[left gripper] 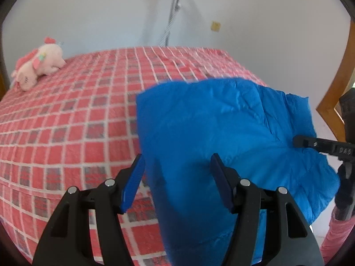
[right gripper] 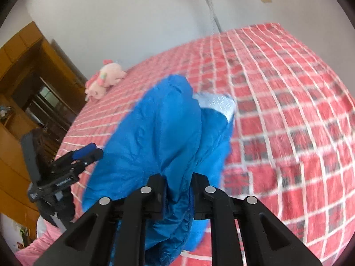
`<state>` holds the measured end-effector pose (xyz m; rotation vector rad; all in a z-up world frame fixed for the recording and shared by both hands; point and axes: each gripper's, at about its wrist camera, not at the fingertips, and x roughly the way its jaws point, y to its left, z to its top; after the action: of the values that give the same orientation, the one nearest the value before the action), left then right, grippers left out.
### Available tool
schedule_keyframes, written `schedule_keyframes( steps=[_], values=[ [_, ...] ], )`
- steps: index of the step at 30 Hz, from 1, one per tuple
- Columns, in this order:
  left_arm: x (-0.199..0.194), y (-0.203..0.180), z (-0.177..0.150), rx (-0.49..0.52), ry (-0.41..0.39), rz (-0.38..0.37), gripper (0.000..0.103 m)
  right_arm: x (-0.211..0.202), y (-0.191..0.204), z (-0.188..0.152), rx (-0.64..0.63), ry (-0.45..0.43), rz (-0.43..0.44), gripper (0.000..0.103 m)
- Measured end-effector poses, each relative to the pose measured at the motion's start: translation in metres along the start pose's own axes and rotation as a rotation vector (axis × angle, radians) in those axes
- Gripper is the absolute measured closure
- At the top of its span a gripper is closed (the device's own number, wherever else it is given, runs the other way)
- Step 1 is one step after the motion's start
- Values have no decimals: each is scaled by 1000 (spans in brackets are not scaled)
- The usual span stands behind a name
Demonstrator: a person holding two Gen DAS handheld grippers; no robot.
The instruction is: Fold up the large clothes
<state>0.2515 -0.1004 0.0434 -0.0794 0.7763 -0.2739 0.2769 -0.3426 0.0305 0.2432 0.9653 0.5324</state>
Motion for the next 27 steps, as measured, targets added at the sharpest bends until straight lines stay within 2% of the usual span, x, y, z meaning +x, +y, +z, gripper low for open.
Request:
schedule_keyframes(
  steps=[4, 10, 14, 16, 19, 20, 23, 26, 27],
  values=[
    [15, -2, -10, 12, 23, -18, 42, 19, -15, -19, 27, 12, -9, 81],
    [29, -2, -22, 13, 21, -24, 41, 41, -42, -34, 105, 10, 45, 75],
    [29, 2, -17, -11, 37, -30, 42, 38, -36, -30, 92, 7, 2, 68],
    [20, 3, -15, -14, 35, -21, 42, 24, -27, -28, 68, -19, -72, 56],
    [-5, 6, -16, -10, -22, -6, 43, -11, -1, -30, -26, -126, -191, 56],
    [-14, 6, -18, -2, -42, 2, 43, -21, 9, -31, -56, -149, -194, 56],
    [-31, 3, -23, 12, -80, 30, 43, -33, 42, -36, -149, -160, -131, 62],
    [-37, -4, -33, 17, -75, 40, 43, -23, 68, -43, -218, -109, -81, 73],
    [-38, -6, -35, 19, -72, 35, 43, -18, 74, -46, -238, -89, -79, 81]
  ],
)
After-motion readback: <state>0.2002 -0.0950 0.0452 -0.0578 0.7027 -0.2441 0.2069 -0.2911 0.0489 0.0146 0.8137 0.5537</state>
